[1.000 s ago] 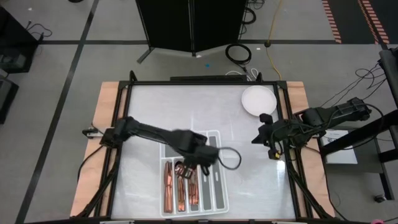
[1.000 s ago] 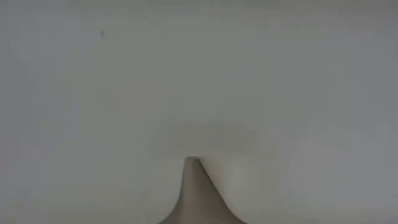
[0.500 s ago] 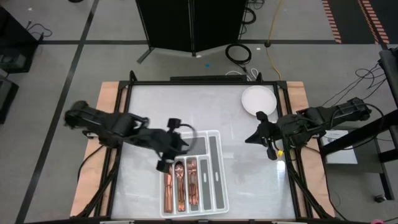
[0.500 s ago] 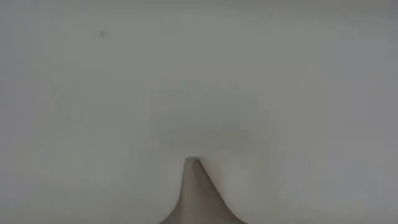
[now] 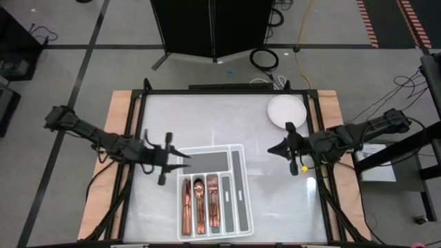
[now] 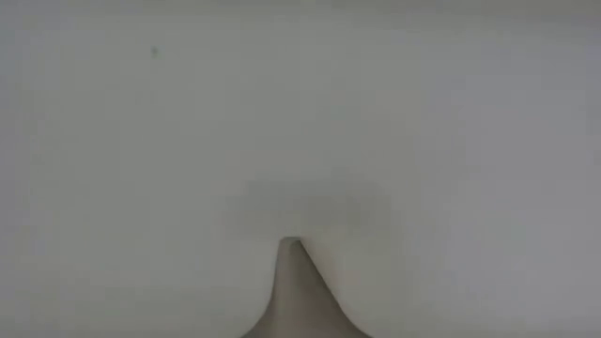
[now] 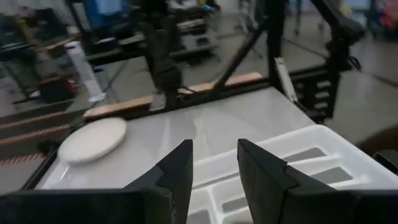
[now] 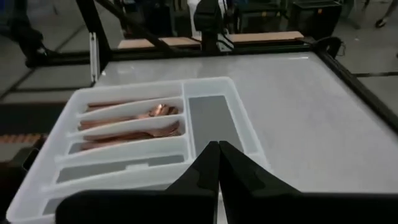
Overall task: Sort silverware
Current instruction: Return to home position
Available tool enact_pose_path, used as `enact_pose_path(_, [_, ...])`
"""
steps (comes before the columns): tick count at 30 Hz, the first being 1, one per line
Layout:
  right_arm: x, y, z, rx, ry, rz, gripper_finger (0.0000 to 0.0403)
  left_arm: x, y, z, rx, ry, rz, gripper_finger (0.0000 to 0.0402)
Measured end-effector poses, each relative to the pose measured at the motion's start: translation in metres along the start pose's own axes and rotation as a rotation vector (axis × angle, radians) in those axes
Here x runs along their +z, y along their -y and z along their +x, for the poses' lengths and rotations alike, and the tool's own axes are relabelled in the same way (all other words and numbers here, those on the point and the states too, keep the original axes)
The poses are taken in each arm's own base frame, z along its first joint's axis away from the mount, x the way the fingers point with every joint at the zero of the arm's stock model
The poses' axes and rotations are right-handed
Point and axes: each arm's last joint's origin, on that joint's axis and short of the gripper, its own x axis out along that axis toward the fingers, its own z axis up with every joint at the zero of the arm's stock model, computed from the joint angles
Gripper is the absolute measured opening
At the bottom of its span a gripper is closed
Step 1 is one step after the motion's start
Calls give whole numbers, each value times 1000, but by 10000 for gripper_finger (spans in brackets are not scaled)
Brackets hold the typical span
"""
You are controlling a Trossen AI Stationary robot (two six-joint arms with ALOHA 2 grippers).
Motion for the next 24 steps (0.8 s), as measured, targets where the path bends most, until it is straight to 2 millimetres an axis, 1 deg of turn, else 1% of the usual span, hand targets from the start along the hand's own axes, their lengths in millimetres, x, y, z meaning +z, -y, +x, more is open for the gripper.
enact_pose_path(4, [-25, 6, -2, -4, 7, 57, 0, -41, -2, -23, 58, 41, -94, 127])
enact_pose_path(6, [-35, 11, -8, -8, 21, 86, 0, -54, -3, -33, 68, 57, -145, 127])
enact_pose_path(9, [-47, 19, -21, -49, 83, 116, 0, -68, -4, -44, 77, 85, -207, 127])
enact_pose_path(12, [-58, 29, -34, -102, 165, 143, 0, -77, -4, -51, 82, 104, -213, 127])
enact_pose_path(14, [-66, 34, -41, -119, 218, 166, 0, -83, -6, -53, 131, 123, -198, 127])
enact_pose_path(17, [-84, 41, -42, -131, 268, 189, 0, -95, -8, -53, 244, 129, -180, 127])
enact_pose_path(19, [-95, 44, -42, -132, 293, 211, 0, -100, -10, -53, 271, 157, -178, 127])
enact_pose_path(24, [-109, 48, -43, -75, 331, 238, 0, -97, -16, -54, 283, 236, -184, 127])
